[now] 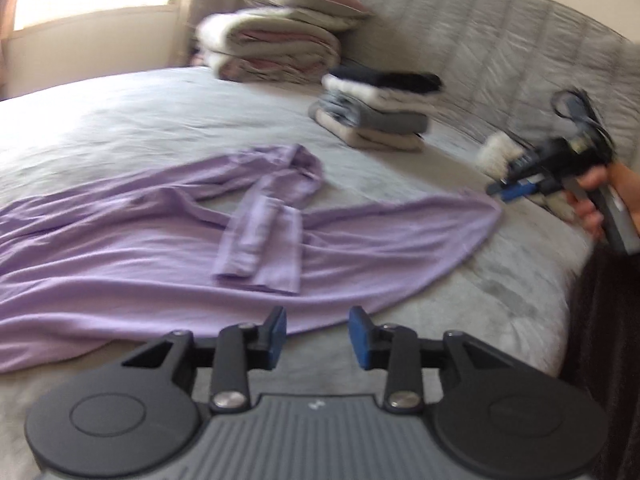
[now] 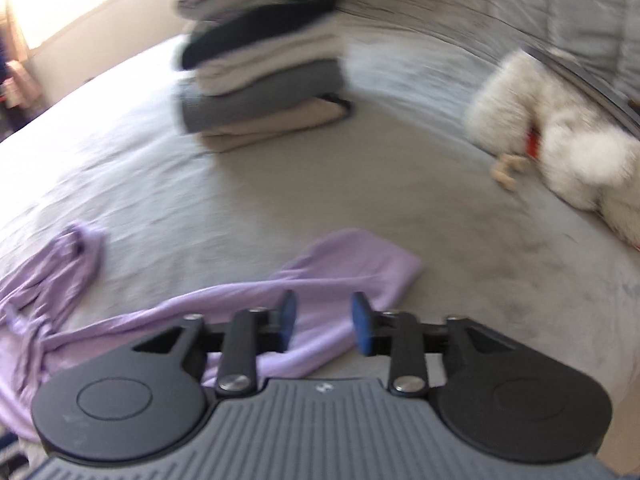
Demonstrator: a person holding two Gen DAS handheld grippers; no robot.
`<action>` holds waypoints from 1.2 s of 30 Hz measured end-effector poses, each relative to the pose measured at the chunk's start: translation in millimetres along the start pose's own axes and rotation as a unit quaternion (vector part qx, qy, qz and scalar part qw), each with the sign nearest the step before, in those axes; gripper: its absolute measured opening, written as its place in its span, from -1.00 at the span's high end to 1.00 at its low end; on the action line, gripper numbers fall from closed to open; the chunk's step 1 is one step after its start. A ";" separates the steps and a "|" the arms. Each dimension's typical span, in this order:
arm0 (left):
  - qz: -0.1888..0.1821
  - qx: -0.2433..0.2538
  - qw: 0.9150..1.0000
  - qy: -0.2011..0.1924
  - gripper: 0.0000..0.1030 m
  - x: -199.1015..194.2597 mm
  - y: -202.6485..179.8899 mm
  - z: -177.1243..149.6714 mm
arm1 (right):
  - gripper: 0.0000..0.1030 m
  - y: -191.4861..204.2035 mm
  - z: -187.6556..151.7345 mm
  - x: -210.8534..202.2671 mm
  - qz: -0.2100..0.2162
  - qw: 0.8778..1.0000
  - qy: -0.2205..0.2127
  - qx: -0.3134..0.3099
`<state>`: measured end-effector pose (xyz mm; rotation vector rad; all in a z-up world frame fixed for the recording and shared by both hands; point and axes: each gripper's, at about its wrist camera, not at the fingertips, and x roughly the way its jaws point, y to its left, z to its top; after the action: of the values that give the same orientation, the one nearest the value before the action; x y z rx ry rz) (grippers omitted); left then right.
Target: Fold clothes
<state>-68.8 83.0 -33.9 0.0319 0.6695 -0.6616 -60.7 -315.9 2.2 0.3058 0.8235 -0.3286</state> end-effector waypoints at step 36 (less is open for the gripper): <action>0.334 -0.393 0.853 -0.079 0.85 -69.9 167.5 -34.3 | 0.96 188.1 -37.9 33.0 0.275 0.959 0.056 -0.040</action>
<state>-32.6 263.3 -50.0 -0.5274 0.6721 0.3132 10.3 -136.2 -21.2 0.4668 0.8257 0.2451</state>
